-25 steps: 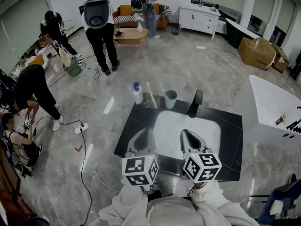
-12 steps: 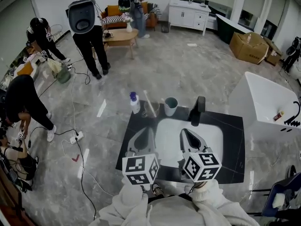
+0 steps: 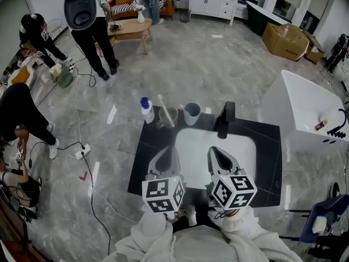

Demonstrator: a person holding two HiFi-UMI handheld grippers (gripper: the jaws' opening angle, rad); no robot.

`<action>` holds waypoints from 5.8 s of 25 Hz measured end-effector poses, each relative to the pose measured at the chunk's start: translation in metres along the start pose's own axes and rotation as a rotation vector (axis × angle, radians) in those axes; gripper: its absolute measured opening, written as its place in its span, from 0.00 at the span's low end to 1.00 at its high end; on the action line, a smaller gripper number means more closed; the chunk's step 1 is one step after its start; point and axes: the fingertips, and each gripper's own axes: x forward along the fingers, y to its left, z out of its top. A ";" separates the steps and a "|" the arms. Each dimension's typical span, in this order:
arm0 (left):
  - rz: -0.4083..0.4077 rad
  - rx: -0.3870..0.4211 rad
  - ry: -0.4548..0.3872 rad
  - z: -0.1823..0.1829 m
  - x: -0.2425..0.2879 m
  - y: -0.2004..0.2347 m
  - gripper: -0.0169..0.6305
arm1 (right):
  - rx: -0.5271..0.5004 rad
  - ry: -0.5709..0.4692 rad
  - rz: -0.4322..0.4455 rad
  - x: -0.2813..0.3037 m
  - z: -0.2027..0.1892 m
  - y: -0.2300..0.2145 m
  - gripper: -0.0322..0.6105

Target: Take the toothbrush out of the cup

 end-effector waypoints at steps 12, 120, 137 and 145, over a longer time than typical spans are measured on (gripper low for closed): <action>0.043 0.011 0.024 -0.002 0.039 -0.020 0.02 | 0.011 0.033 0.061 0.030 0.010 -0.029 0.09; 0.149 -0.068 0.212 -0.043 0.230 0.030 0.06 | 0.131 0.187 0.084 0.119 -0.025 -0.091 0.09; 0.122 -0.031 0.135 -0.014 0.204 0.017 0.06 | 0.118 0.132 0.056 0.103 -0.009 -0.092 0.09; 0.109 -0.022 0.064 0.013 0.181 0.014 0.06 | 0.099 0.099 0.063 0.091 0.001 -0.081 0.09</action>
